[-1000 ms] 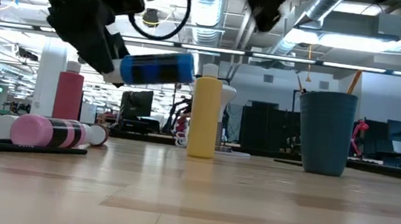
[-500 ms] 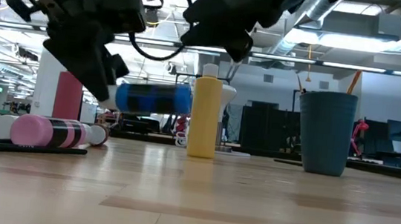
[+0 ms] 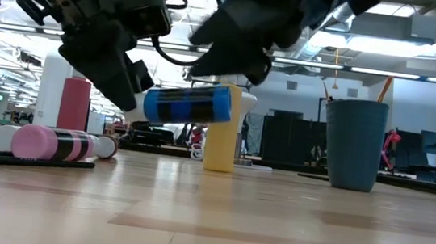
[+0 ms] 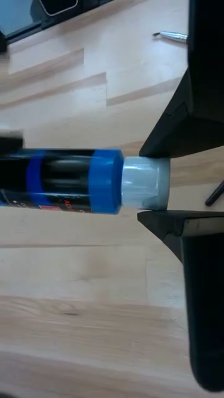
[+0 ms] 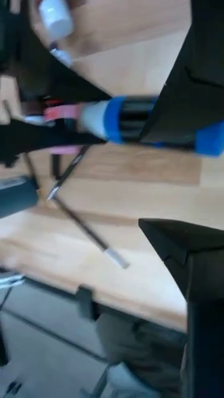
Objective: Pick & Place Paint Supplies
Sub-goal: Put the small blue paint bottle into the transparent bin
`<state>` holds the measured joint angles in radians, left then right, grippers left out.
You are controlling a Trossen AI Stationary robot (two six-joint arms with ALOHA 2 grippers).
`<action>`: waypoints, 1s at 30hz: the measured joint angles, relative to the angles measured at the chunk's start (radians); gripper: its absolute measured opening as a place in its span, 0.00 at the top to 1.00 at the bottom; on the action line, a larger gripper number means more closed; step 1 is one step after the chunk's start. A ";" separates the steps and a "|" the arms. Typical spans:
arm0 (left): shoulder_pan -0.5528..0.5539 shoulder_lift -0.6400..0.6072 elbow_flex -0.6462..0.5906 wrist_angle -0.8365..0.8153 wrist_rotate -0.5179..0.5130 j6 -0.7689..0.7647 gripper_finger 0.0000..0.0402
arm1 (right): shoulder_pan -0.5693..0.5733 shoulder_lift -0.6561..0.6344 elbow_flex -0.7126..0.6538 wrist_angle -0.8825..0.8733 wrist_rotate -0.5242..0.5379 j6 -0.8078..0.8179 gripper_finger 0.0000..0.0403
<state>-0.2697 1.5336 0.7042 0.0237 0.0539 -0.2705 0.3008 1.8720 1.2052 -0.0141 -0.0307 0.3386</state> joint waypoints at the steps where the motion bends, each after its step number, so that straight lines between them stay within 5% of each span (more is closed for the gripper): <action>1: -0.001 -0.003 0.000 0.004 0.001 0.000 0.79 | -0.002 0.004 0.001 0.008 -0.001 0.004 0.48; 30: -0.017 -0.003 0.001 0.070 0.025 0.009 0.79 | -0.023 0.015 -0.002 -0.046 0.015 0.048 0.43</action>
<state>-0.2867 1.5307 0.7048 0.0934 0.0792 -0.2612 0.2783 1.8866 1.2030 -0.0605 -0.0154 0.3862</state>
